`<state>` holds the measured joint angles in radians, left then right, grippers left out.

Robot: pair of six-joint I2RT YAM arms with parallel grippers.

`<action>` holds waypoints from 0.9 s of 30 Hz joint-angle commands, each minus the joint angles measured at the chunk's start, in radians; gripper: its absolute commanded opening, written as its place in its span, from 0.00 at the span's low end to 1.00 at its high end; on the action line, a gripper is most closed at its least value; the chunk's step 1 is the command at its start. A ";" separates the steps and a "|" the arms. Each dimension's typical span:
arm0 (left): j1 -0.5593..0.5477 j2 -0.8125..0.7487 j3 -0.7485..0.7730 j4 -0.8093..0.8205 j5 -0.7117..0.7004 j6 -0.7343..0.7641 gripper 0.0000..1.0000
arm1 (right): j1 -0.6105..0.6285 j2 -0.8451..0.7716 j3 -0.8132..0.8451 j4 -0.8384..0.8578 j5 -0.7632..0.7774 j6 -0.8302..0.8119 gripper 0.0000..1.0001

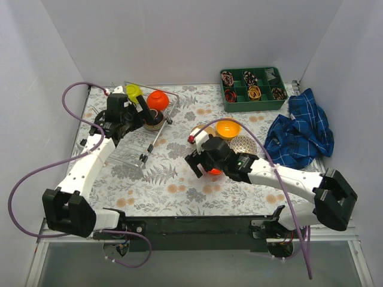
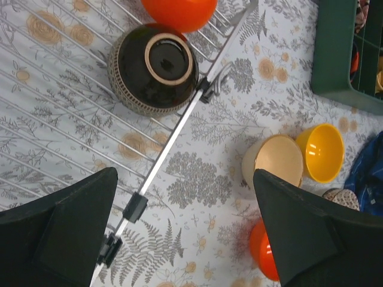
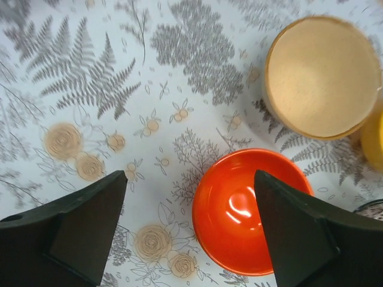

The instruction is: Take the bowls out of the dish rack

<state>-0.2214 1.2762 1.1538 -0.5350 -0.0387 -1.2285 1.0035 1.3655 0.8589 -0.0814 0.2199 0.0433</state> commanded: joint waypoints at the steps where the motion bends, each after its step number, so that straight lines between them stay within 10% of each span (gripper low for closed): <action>1: 0.069 0.092 0.087 0.064 0.037 -0.032 0.98 | -0.002 -0.078 0.115 -0.075 0.042 0.023 0.98; 14: 0.349 0.466 0.271 0.253 0.213 -0.255 0.98 | -0.107 -0.180 0.117 -0.196 -0.014 0.029 0.99; 27: 0.372 0.767 0.463 0.403 0.172 -0.382 0.98 | -0.284 -0.214 0.081 -0.210 -0.142 0.000 0.98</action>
<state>0.1509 2.0136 1.5555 -0.1871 0.1471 -1.5738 0.7536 1.1702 0.9504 -0.2981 0.1257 0.0566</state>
